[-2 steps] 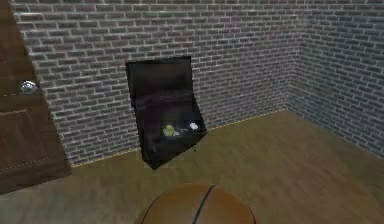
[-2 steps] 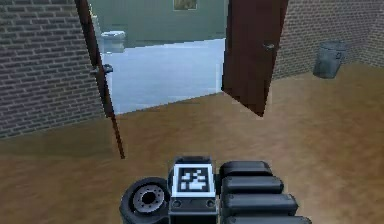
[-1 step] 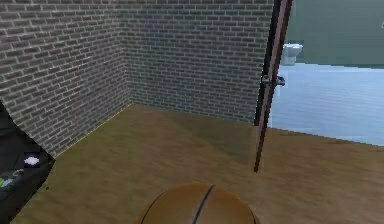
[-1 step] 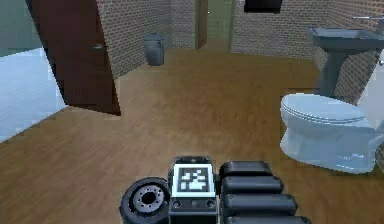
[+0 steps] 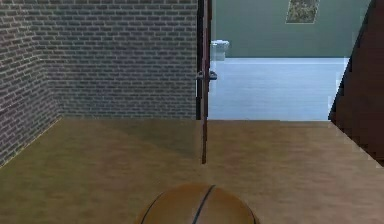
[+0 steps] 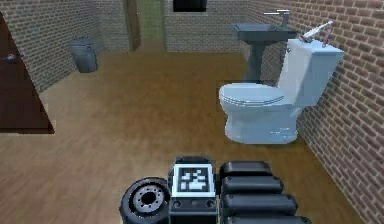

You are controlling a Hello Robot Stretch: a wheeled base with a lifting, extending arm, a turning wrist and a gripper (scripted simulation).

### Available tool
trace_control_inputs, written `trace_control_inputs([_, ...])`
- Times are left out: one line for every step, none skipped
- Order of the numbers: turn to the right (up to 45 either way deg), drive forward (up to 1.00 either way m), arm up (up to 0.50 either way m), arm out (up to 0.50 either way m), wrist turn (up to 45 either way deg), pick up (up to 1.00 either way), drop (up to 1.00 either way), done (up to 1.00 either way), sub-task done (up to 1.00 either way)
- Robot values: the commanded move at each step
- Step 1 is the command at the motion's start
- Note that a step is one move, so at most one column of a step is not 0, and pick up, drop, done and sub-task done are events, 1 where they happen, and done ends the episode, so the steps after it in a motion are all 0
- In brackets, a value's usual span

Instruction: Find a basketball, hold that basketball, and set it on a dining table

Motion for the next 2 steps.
trace_control_inputs([0.0, 0.15, 0.0, 0.0, 0.0, 0.0, 0.0, 0.0, 0.0])
trace_control_inputs([-45.0, 0.0, 0.0, 0.0, 0.0, 0.0, 0.0, 0.0, 0.0])
